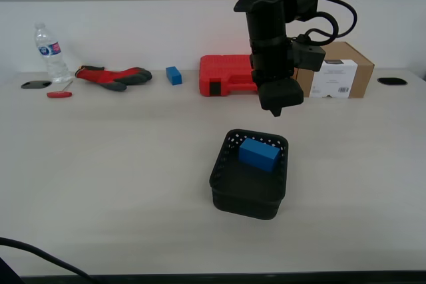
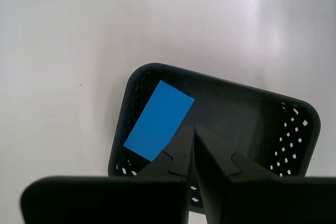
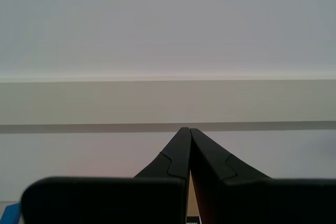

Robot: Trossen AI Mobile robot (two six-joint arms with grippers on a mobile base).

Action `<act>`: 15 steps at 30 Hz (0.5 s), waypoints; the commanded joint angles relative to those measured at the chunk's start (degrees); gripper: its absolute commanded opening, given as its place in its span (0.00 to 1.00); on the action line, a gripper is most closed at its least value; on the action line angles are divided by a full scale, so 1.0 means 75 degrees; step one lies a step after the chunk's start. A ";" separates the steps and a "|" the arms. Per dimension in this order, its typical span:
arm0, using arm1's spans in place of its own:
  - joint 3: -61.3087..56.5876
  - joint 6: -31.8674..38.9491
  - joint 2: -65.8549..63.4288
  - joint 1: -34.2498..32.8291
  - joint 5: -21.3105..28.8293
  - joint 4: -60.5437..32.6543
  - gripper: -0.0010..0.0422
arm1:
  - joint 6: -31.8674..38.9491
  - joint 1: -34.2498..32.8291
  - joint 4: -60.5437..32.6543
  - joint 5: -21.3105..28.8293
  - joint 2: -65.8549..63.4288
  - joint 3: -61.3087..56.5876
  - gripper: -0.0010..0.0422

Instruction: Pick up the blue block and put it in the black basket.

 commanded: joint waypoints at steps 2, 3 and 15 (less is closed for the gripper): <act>0.0015 0.0000 0.0003 0.0006 0.0000 0.0026 0.02 | 0.0003 -0.0003 0.0073 0.0023 -0.0012 0.0003 0.02; 0.0015 0.0000 0.0003 0.0006 0.0000 0.0026 0.02 | 0.0006 0.0000 0.0105 0.0023 -0.0012 0.0003 0.02; 0.0015 0.0000 0.0003 0.0006 0.0000 0.0026 0.02 | 0.0006 0.0003 0.0187 0.0023 -0.0012 0.0006 0.02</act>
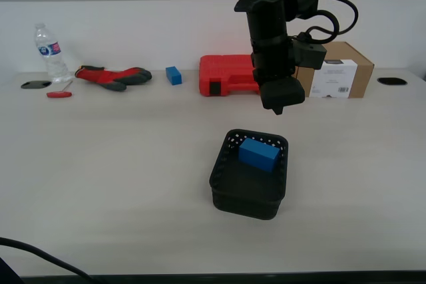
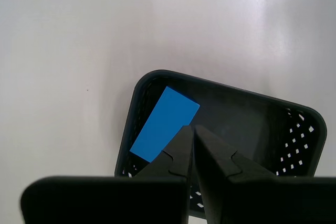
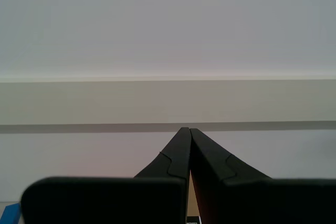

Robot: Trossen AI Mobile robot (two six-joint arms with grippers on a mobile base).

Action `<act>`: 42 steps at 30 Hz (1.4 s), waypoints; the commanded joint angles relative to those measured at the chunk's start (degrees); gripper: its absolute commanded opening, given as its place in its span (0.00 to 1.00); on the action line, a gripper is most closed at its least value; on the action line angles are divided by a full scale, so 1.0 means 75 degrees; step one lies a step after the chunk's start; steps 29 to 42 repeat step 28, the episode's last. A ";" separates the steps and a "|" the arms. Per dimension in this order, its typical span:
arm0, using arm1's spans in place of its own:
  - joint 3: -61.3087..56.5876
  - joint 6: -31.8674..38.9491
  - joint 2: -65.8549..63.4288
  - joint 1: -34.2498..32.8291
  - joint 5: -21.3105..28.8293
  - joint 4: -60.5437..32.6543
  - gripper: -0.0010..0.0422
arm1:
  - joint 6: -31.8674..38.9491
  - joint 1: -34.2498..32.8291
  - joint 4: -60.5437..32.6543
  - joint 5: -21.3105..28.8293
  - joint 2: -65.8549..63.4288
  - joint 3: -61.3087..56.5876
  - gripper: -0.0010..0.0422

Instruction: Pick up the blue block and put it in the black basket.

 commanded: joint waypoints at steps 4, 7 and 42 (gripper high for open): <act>0.0015 0.0000 0.0003 0.0009 0.0000 0.0026 0.02 | 0.0003 -0.0003 0.0023 0.0023 -0.0003 0.0006 0.02; 0.0015 0.0000 0.0003 0.0006 0.0000 0.0026 0.02 | 0.0006 -0.0006 0.0041 0.0023 -0.0003 0.0006 0.02; 0.0015 0.0000 0.0003 0.0006 0.0000 0.0026 0.02 | 0.0006 -0.0003 0.0195 0.0023 -0.0003 0.0006 0.02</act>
